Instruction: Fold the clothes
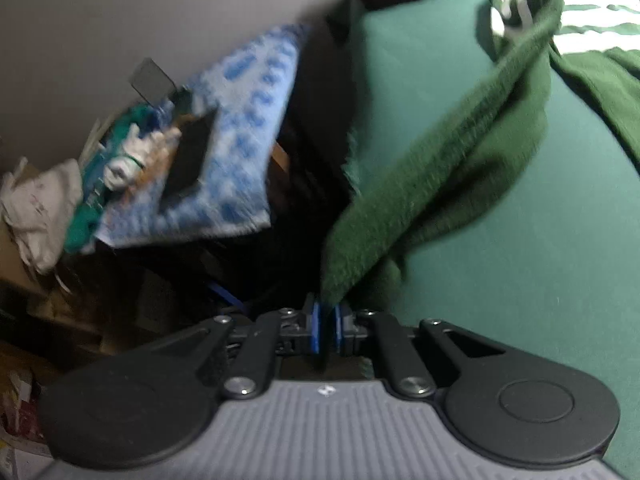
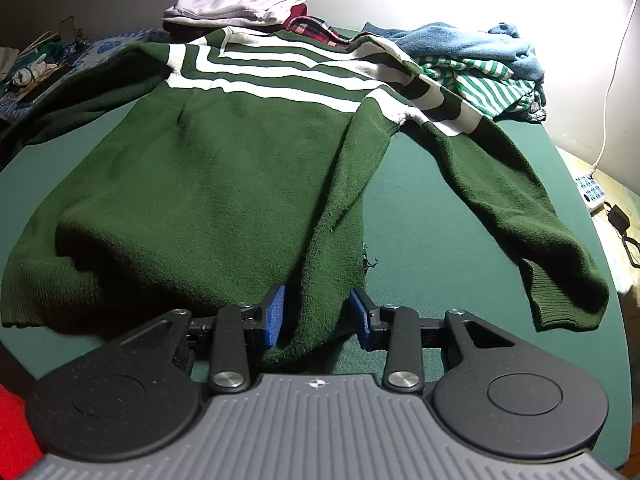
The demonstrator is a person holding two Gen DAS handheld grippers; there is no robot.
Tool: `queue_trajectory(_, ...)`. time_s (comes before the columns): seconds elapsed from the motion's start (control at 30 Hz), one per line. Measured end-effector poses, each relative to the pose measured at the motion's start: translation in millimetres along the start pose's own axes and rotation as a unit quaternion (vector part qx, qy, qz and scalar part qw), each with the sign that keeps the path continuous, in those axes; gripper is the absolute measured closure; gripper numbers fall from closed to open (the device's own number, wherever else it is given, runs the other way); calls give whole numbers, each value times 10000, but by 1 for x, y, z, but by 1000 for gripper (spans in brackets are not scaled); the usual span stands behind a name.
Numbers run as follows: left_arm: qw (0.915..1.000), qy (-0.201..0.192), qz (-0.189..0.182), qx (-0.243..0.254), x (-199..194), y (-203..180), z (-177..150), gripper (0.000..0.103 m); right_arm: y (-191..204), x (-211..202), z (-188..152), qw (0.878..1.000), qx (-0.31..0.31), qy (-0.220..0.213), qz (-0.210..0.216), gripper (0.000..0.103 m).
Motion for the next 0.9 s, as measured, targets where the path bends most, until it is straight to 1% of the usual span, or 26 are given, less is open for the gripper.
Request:
queue_trajectory(0.03, 10000, 11, -24, 18, -1, -1, -4, 90, 1, 0, 0, 10000, -14, 1, -4, 65)
queue_trajectory(0.07, 10000, 43, -17, 9, -2, 1, -8, 81, 1, 0, 0, 10000, -12, 0, -10, 65)
queue_trajectory(0.13, 9999, 119, 14, -31, -4, 8, -17, 80, 0, 0, 0, 10000, -2, -4, -26, 64)
queue_trajectory(0.23, 9995, 237, 86, -182, -13, 25, -28, 70, 0, 0, -1, 10000, -56, -11, -34, 62)
queue_trajectory(0.27, 9995, 198, 84, -221, -22, 31, -31, 69, -1, 0, 0, 9999, -96, -8, -30, 61)
queue_trajectory(0.3, 9996, 155, 56, -237, -33, 36, -34, 68, -3, 1, 0, 10000, -41, 4, -6, 58)
queue_trajectory(0.37, 9996, 20, -65, -285, -58, 39, -36, 65, -7, 2, 1, 10000, 73, 28, 43, 56)
queue_trajectory(0.43, 9975, -125, -583, -389, -83, 24, -34, 63, -11, 2, 1, 9998, 160, 59, 119, 58)
queue_trajectory(0.5, 9917, -271, -1156, -498, -109, 6, -32, 55, -14, 2, 2, 9995, 220, 96, 221, 59)
queue_trajectory(0.53, 9873, -318, -1472, -511, -119, -9, -31, 49, -15, 2, 2, 9993, 249, 114, 272, 61)
queue_trajectory(0.57, 9821, -307, -1788, -514, -124, -26, -30, 46, -17, 1, 3, 9990, 279, 133, 324, 70)
queue_trajectory(0.6, 9759, -280, -2099, -518, -129, -43, -29, 46, -18, 1, 3, 9987, 309, 151, 375, 82)
queue_trajectory(0.63, 9688, -253, -2408, -521, -134, -60, -28, 45, -20, -1, 4, 9985, 282, 157, 437, 90)
queue_trajectory(0.67, 9638, -216, -2612, -484, -137, -76, -28, 45, -22, -3, 4, 9984, 270, 147, 470, 93)
queue_trajectory(0.7, 9611, -180, -2719, -446, -140, -90, -29, 45, -23, -5, 5, 9983, 259, 136, 502, 96)
queue_trajectory(0.73, 9588, -113, -2800, -463, -141, -100, -30, 45, -27, -8, 5, 9982, 272, 120, 515, 97)
queue_trajectory(0.8, 9514, 132, -3013, -618, -139, -113, -35, 46, -34, -10, 4, 9981, 329, 121, 510, 97)
queue_trajectory(0.83, 9486, 228, -3079, -698, -138, -118, -37, 46, -38, -12, 3, 9979, 383, 134, 506, 98)
queue_trajectory(0.9, 9455, 333, -3126, -844, -137, -123, -39, 46, -44, -13, 1, 9975, 460, 145, 511, 98)
Point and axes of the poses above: each gripper's, at about its wrist camera, not at the fingertips, and x roughly the way its jaws point, y to its left, z to its top, the point moved 2 cm from there along x, roughly the way its jaws point, and after that the axes turned 7 degrees about -y, right-handed, at the moved point
